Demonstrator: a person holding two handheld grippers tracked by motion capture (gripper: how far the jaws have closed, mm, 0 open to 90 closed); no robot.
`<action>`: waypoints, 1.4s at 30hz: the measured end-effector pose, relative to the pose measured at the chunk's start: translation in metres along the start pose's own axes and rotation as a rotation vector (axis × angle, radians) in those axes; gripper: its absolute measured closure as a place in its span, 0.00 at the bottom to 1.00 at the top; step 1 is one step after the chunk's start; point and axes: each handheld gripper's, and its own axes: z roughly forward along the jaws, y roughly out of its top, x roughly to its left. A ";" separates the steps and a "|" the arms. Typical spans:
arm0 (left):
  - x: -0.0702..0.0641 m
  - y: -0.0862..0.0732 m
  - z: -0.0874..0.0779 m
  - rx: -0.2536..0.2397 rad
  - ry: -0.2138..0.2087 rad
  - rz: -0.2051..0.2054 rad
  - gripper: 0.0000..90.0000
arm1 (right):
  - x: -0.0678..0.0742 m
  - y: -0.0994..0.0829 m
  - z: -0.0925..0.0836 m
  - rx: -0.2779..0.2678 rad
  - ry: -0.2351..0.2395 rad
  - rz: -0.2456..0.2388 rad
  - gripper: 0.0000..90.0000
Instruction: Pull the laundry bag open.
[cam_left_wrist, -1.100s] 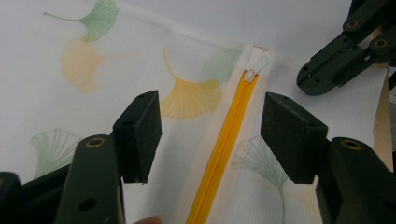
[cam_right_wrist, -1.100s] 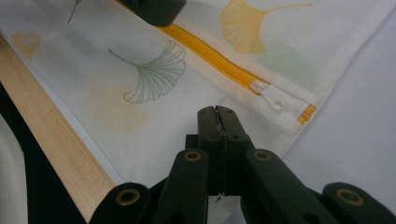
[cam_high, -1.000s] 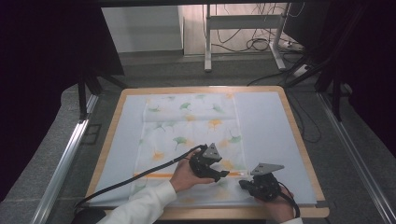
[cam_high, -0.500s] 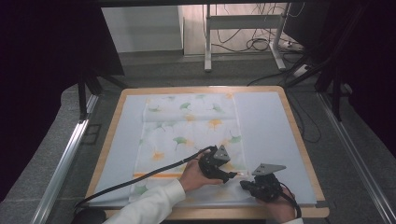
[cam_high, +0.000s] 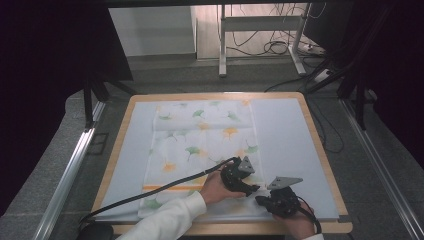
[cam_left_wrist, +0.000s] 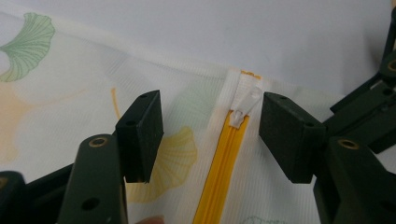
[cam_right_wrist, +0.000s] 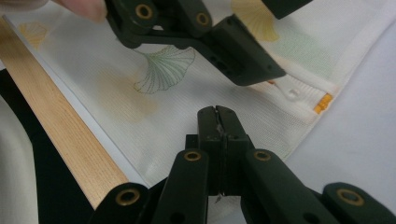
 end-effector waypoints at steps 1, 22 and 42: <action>0.000 0.002 0.002 -0.002 -0.002 0.003 0.44 | 0.000 0.000 0.001 0.005 -0.001 -0.002 0.99; -0.001 0.011 0.011 0.015 -0.034 0.023 0.68 | -0.002 0.000 0.001 0.008 0.007 0.001 0.99; -0.001 0.011 0.009 0.012 -0.048 -0.003 0.94 | -0.004 0.001 0.001 0.008 0.002 0.003 0.99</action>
